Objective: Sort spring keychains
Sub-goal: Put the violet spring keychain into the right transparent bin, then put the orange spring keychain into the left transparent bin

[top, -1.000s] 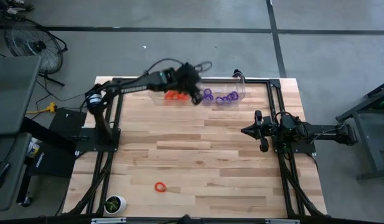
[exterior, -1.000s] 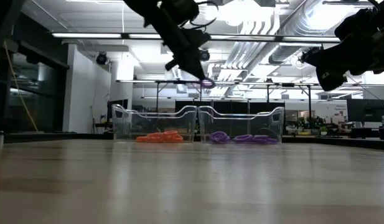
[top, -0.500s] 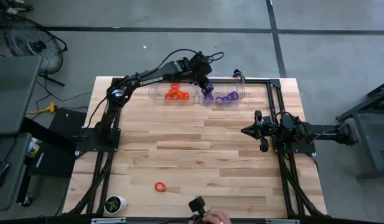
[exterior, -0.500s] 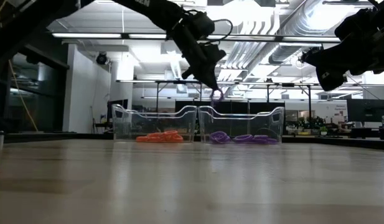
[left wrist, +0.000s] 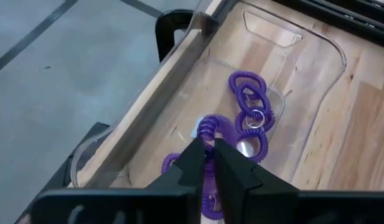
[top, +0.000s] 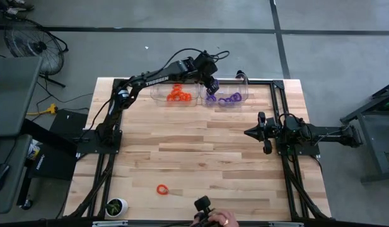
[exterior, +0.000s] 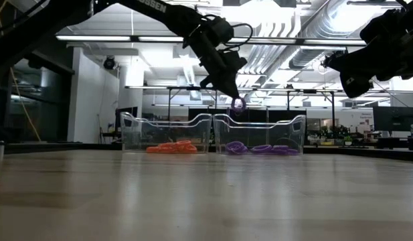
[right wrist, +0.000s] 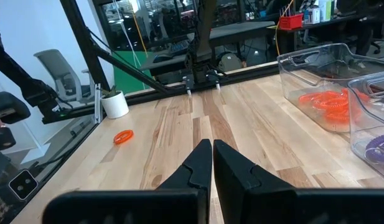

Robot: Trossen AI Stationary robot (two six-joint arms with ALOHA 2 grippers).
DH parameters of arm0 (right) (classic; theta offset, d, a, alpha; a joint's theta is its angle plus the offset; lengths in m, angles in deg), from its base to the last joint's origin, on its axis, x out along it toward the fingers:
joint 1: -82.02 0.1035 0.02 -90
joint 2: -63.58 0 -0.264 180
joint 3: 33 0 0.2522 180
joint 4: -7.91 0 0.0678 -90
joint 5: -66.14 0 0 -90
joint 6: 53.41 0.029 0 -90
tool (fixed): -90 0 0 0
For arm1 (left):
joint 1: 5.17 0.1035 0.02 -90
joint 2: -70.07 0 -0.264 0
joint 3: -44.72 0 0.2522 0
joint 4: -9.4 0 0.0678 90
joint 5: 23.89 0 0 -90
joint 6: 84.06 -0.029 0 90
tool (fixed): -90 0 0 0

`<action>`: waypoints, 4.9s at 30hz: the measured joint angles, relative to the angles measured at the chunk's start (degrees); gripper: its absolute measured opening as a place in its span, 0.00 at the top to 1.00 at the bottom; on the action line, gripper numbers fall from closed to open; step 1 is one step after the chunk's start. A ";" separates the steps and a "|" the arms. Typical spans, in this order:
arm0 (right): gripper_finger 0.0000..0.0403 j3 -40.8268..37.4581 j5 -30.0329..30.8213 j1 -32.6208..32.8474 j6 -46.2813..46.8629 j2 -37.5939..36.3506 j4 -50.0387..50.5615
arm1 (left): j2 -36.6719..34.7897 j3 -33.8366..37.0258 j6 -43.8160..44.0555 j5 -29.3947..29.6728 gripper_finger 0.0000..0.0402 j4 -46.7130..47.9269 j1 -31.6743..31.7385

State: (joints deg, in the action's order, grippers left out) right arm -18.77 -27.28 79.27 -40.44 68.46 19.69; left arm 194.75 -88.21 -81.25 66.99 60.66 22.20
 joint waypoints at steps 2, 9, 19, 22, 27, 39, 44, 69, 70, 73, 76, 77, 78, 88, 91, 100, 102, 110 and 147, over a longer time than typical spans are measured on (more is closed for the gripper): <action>0.97 0.01 0.02 0.00 0.00 0.00 0.00 | 0.00 -0.04 0.00 0.07 0.90 -0.04 0.04; 0.97 0.01 0.01 0.00 0.00 0.00 0.00 | 0.00 -0.04 -0.02 0.09 0.71 -0.07 0.00; 0.97 0.01 0.01 0.01 0.00 0.00 0.00 | -2.33 -0.07 0.38 1.90 0.63 2.52 -1.61; 0.97 0.02 0.02 0.00 0.00 0.00 0.00 | -3.98 -0.09 0.44 2.89 0.71 6.10 -2.47; 0.97 0.02 0.02 0.00 0.00 0.01 0.00 | -5.46 -0.05 2.19 2.50 0.91 13.13 -4.00; 0.97 0.02 0.00 0.00 0.00 0.02 0.00 | -7.13 -0.07 2.10 0.90 1.00 28.19 -10.22; 0.97 0.00 0.01 0.01 0.00 0.02 0.00 | -7.02 -0.04 3.00 0.87 1.00 33.62 -14.80; 0.97 0.01 0.01 0.01 0.00 0.02 0.00 | -8.51 8.16 24.72 -1.16 1.00 42.11 -44.11; 0.97 0.02 0.00 0.00 0.00 0.02 0.00 | -8.97 9.67 25.28 -1.75 1.00 41.19 -44.86; 0.97 0.01 0.01 0.01 0.00 0.02 0.00 | -10.80 14.79 26.45 -4.68 1.00 34.55 -46.41; 0.97 0.00 0.00 0.00 0.00 0.00 0.00 | -12.86 21.16 26.24 -8.44 1.00 28.13 -47.72; 0.97 0.01 0.00 0.01 0.00 0.01 0.00 | -13.38 23.27 25.96 -9.12 1.00 25.78 -48.14; 0.97 0.02 0.02 0.02 0.00 0.05 0.00 | -14.16 25.51 25.93 -9.05 1.00 24.85 -48.69; 0.97 0.01 0.01 0.02 0.00 0.00 0.00 | -17.99 40.94 17.01 -6.29 1.00 16.12 -54.10; 0.97 0.00 0.02 0.02 0.00 0.05 0.00 | -19.11 43.46 14.97 -6.09 1.00 14.81 -56.21; 0.97 0.02 0.02 0.00 0.00 0.35 0.00 | -23.95 50.95 13.92 -5.49 0.99 7.15 -60.15; 0.97 0.00 0.00 0.00 0.00 0.35 0.00 | -24.91 52.25 13.94 -4.83 0.97 6.82 -60.85; 0.97 0.02 0.02 0.00 0.00 0.37 0.00 | -26.58 54.48 13.49 -4.61 0.72 5.06 -62.05; 0.97 0.02 0.00 0.01 0.00 0.37 0.00 | -21.29 54.53 13.05 1.22 0.45 0.25 -62.69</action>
State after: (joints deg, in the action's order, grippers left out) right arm -18.75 -27.28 79.28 -40.44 68.83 19.69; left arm 173.46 -33.68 -68.20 68.22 60.90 -40.48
